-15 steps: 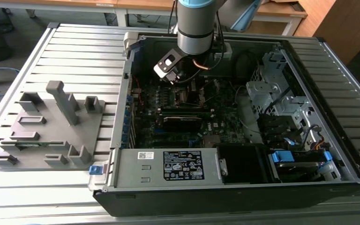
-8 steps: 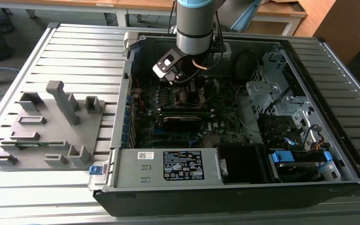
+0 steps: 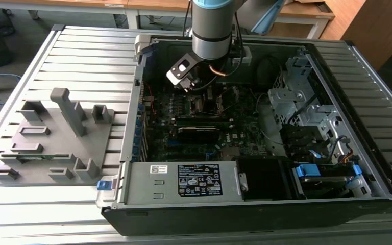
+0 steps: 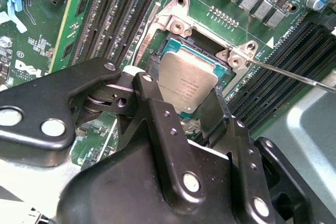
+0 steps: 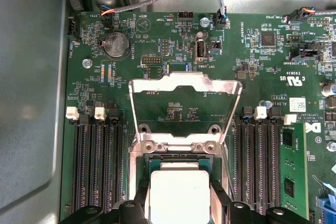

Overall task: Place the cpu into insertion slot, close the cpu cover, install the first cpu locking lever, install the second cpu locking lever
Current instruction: 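Place the cpu into insertion slot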

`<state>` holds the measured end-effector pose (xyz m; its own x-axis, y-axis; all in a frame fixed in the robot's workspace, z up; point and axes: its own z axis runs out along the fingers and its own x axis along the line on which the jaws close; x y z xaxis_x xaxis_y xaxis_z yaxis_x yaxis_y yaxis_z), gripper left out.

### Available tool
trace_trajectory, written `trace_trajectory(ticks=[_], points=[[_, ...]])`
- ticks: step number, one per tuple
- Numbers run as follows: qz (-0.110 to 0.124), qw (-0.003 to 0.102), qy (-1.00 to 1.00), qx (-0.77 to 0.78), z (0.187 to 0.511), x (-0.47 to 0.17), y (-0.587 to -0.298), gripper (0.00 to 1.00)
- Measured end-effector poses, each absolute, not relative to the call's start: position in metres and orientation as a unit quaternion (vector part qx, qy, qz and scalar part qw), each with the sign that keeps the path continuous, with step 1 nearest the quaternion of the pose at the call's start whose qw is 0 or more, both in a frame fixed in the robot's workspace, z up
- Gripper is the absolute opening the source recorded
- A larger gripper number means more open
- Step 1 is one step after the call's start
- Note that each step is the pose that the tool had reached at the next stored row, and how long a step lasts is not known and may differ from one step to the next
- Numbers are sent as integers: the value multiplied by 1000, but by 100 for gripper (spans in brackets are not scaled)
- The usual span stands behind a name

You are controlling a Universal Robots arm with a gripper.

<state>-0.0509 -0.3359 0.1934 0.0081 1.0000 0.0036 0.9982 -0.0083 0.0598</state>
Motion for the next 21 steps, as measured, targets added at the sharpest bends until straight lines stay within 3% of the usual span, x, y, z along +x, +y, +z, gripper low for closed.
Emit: trace_trajectory(ticks=[21], points=[[23, 20, 704, 710, 192, -51, -336, 54]])
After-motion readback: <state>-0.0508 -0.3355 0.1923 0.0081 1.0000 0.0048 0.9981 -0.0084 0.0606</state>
